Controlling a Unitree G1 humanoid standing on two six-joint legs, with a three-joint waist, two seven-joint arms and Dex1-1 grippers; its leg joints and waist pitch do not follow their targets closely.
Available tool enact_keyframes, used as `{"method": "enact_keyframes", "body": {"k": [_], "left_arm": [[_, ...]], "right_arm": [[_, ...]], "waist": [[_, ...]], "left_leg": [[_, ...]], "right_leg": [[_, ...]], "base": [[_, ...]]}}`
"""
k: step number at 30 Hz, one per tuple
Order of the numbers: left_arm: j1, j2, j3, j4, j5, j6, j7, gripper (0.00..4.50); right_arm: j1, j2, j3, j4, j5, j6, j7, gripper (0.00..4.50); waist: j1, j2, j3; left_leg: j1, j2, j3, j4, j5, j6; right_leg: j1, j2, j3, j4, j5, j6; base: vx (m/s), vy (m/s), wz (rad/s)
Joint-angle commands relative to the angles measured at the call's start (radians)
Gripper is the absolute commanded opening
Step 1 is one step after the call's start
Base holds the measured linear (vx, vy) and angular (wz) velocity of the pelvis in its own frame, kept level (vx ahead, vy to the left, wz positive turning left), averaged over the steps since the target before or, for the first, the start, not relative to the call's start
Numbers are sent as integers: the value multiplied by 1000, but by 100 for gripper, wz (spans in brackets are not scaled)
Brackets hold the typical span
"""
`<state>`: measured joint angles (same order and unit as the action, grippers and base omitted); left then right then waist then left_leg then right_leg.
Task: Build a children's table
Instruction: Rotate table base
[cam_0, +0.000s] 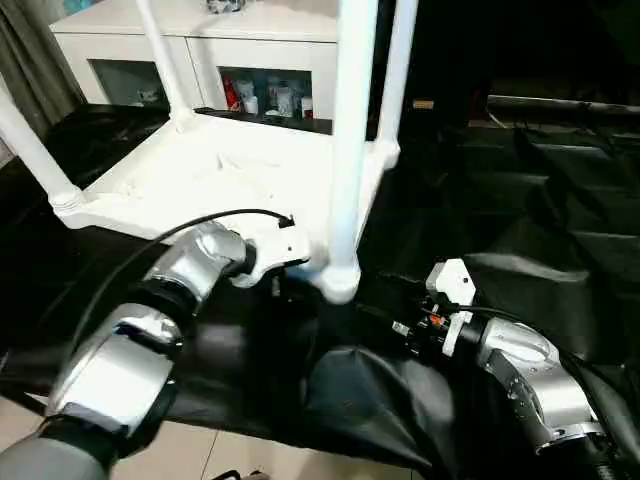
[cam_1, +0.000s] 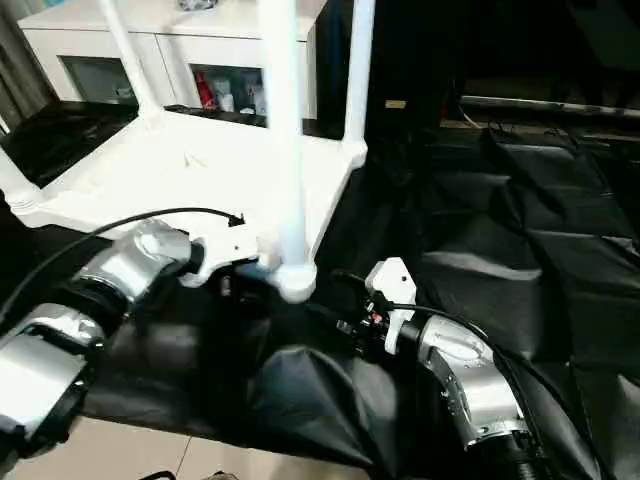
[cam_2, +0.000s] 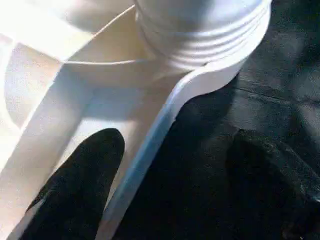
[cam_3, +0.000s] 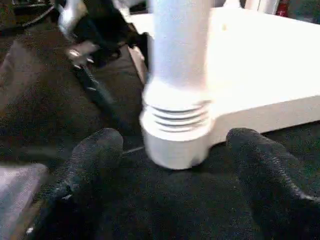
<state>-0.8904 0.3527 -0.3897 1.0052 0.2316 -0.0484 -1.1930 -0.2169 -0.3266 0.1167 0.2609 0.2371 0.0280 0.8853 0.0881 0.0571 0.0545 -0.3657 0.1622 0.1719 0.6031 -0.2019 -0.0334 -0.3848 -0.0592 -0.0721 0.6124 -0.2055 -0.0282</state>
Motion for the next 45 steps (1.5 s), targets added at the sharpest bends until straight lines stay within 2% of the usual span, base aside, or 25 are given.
{"method": "enact_keyframes", "body": {"k": [1,2,4,5,8,10,11,13,15,16,18,20,21,22,25,27,29,31,32,37,39,40,41,43,45], "left_arm": [[35,12,-17,-18,-1,34,-67,370],[39,16,-16,-28,0,38,-71,366],[40,28,-19,-37,20,48,-43,328],[39,33,-20,-39,28,55,-31,328],[70,51,-38,-97,38,122,-57,320],[95,58,-41,-145,30,166,-83,290],[105,59,-40,-168,28,187,-91,287],[117,58,-39,-192,26,214,-100,275],[128,54,-38,-211,20,238,-107,244],[136,51,-38,-219,16,250,-107,244],[153,47,-46,-243,14,275,-103,222],[164,38,-46,-254,12,294,-87,210],[166,32,-43,-257,10,303,-77,210],[166,17,-32,-252,6,320,-49,196],[157,-34,6,-233,-15,371,23,175],[155,-68,35,-233,-40,416,52,168],[157,-87,40,-233,-37,443,89,156],[166,-116,49,-235,-28,491,153,146],[169,-125,54,-237,-27,505,172,146],[182,-145,92,-285,-26,577,252,115],[191,-145,107,-321,-30,618,258,102],[195,-147,115,-344,-39,644,259,102],[202,-143,116,-367,-43,657,256,99],[214,-144,125,-418,-64,695,264,85],[231,-136,119,-473,-69,707,247,81]], "right_arm": [[-23,-1,-1,11,-10,-19,5,409],[-25,-1,-1,15,-12,-24,4,420],[-33,-1,-1,28,-19,-34,2,443],[-36,-2,-1,33,-21,-38,1,443],[-52,0,3,57,-26,-49,4,449],[-59,2,8,62,-27,-48,10,450],[-62,2,10,61,-21,-41,21,450],[-66,0,12,62,-14,-37,39,450],[-62,-10,22,53,-7,-32,70,450],[-56,-19,32,42,-1,-23,97,450],[-41,-40,54,22,3,-3,141,450],[-31,-52,64,15,-2,5,152,450],[-29,-55,64,14,-4,7,152,450],[-28,-55,62,16,-10,4,142,450],[-26,-51,48,27,-27,-19,111,450],[-30,-50,35,35,-38,-33,84,450],[-31,-53,25,41,-47,-43,61,450],[-27,-57,9,40,-56,-54,29,450],[-24,-58,6,35,-59,-54,22,450],[-2,-58,-12,-13,-61,-37,-21,450],[9,-59,-17,-40,-54,-22,-31,450],[15,-62,-20,-58,-48,-11,-32,450],[22,-64,-21,-75,-45,-4,-31,450],[36,-74,-35,-108,-11,20,-19,450],[44,-80,-40,-134,6,42,-9,450]], "waist": [[2,-15,-70],[3,-13,-69],[3,-30,-67],[5,-25,-67],[3,-34,-65],[-1,-31,-64],[-2,-38,-65],[0,-33,-64],[3,-32,-65],[4,-20,-66],[2,-28,-66],[2,-26,-66],[3,-27,-65],[3,-22,-65],[-2,-28,-61],[1,-26,-60],[0,-23,-62],[-5,-25,-64],[-8,-26,-63],[-14,-23,-62],[-25,-24,-62],[-25,-16,-63],[-30,-18,-63],[-36,-11,-63],[-41,-14,-63]], "left_leg": [[5,77,-28,-66,-93,102],[4,76,-28,-66,-99,100],[4,74,-25,-66,-105,99],[3,74,-26,-67,-103,96],[4,78,-28,-71,-99,88],[5,80,-28,-72,-99,86],[5,78,-25,-71,-94,90],[5,77,-25,-69,-85,97],[6,77,-24,-69,-84,98],[6,77,-25,-68,-86,97],[4,78,-25,-68,-82,106],[4,77,-25,-68,-86,107],[4,76,-25,-68,-95,105],[5,76,-25,-68,-99,102],[7,72,-23,-69,-126,92],[10,70,-22,-69,-143,85],[7,71,-23,-69,-136,83],[1,70,-25,-70,-126,88],[3,68,-23,-68,-129,94],[-1,66,-25,-68,-126,108],[-4,64,-26,-68,-129,114],[-2,66,-28,-69,-131,113],[-4,66,-28,-68,-129,117],[-3,68,-29,-69,-139,121],[-4,68,-29,-70,-147,123]], "right_leg": [[54,-107,57,-63,-23,-274],[55,-111,58,-64,-35,-275],[56,-111,58,-68,-71,-264],[55,-111,57,-69,-98,-254],[54,-113,58,-69,-126,-242],[51,-113,59,-68,-117,-250],[51,-111,59,-67,-106,-251],[50,-112,60,-67,-97,-253],[50,-112,60,-67,-88,-254],[51,-111,60,-65,-82,-257],[54,-108,59,-64,-48,-262],[53,-108,59,-65,-55,-263],[54,-109,58,-69,-76,-259],[53,-108,58,-70,-86,-257],[51,-106,57,-82,-156,-245],[49,-108,59,-91,-232,-225],[50,-106,58,-90,-232,-219],[54,-104,57,-86,-202,-216],[52,-102,56,-90,-197,-218],[53,-101,53,-94,-228,-202],[54,-98,52,-93,-210,-208],[54,-100,52,-92,-208,-209],[55,-99,53,-92,-196,-213],[54,-98,52,-90,-183,-225],[57,-97,52,-92,-178,-231]], "base": [[0,0,0],[0,0,0],[0,0,0],[0,0,0],[0,0,0],[0,0,0],[0,0,0],[0,0,0],[0,0,0],[0,0,0],[0,0,0],[0,0,0],[0,0,0],[0,0,0],[0,0,0],[0,0,0],[0,0,0],[0,0,0],[0,0,0],[0,0,0],[0,0,0],[0,0,0],[0,0,0],[0,0,0],[0,0,0]]}}
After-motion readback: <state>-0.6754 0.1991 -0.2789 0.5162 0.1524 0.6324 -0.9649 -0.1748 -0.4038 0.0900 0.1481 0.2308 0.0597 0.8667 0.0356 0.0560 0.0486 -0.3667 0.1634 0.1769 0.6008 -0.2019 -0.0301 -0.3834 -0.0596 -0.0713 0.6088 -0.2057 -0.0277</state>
